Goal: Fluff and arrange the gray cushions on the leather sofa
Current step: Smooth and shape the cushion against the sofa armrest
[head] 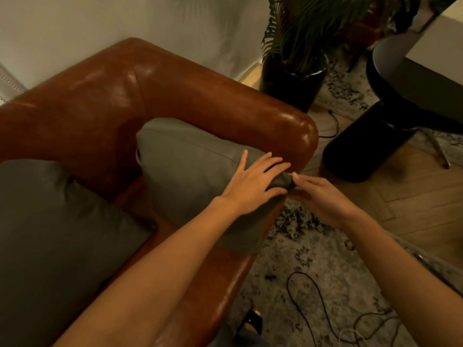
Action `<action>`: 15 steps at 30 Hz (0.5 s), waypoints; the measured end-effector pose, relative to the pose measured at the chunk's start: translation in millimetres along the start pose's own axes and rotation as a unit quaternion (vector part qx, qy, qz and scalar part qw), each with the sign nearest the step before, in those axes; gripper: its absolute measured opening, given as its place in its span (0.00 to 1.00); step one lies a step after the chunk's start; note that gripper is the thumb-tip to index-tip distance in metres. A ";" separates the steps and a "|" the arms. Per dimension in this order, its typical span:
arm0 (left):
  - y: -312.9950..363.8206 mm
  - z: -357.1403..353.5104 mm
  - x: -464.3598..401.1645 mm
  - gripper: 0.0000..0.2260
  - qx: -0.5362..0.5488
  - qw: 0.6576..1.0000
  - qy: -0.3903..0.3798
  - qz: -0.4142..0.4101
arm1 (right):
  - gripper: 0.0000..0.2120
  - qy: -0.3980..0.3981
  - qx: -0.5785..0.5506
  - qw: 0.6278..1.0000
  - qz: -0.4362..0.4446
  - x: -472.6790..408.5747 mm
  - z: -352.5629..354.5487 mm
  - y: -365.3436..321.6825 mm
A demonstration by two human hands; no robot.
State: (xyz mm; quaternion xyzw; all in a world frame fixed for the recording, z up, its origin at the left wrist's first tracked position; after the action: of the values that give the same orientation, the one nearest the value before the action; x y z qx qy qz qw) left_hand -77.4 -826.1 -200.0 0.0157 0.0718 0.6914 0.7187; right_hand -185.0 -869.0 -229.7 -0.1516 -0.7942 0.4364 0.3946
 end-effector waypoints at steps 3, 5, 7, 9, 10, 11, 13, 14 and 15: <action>0.7 7.5 9.3 0.19 0.067 0.995 0.068 -0.001 | 0.19 0.011 -0.027 0.999 -0.034 -0.2 3.4 4.9; 1.4 8.7 20.3 0.16 0.062 0.992 0.113 -0.002 | 0.15 -0.007 0.025 0.999 -0.038 -2.6 -1.5 4.6; 2.3 10.4 30.1 0.14 0.039 0.987 0.153 -0.008 | 0.11 -0.039 0.087 0.995 -0.040 -3.9 -11.0 2.0; 1.9 12.5 34.9 0.15 0.038 0.983 0.178 -0.014 | 0.09 -0.053 0.122 0.990 -0.056 -3.4 -17.2 0.4; 1.5 13.3 36.2 0.15 0.047 0.982 0.184 -0.016 | 0.09 -0.057 0.136 0.987 -0.062 -4.5 -18.2 -0.4; 1.1 13.7 37.5 0.16 0.057 0.981 0.187 -0.017 | 0.09 -0.060 0.152 0.984 -0.063 -5.7 -19.2 -1.4; 1.0 13.2 40.9 0.17 0.063 0.979 0.191 -0.018 | 0.07 -0.061 0.200 0.977 -0.051 -10.0 -21.0 -4.3; 0.9 12.5 42.9 0.17 0.060 0.979 0.193 -0.019 | 0.05 -0.059 0.228 0.971 -0.041 -12.6 -22.1 -5.7; 0.9 11.5 44.8 0.16 0.057 0.979 0.195 -0.019 | 0.04 -0.056 0.253 0.966 -0.029 -14.1 -23.6 -6.8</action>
State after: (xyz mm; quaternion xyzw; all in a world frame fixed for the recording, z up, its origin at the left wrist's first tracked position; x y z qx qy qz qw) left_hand -75.4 -780.6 -192.2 -0.0799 0.2495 0.6619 0.7023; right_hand -157.3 -867.6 -223.9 0.0002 -0.6830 0.6191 0.3875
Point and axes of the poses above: each hand's wrist, its own x-axis away from the middle knuckle, its own z-axis out of the back of the hand, y = z × x, the point moved 9 cm from there along -x, towards the middle knuckle, and after that the axes turned 14 degrees about -x, right-handed, at the moved point
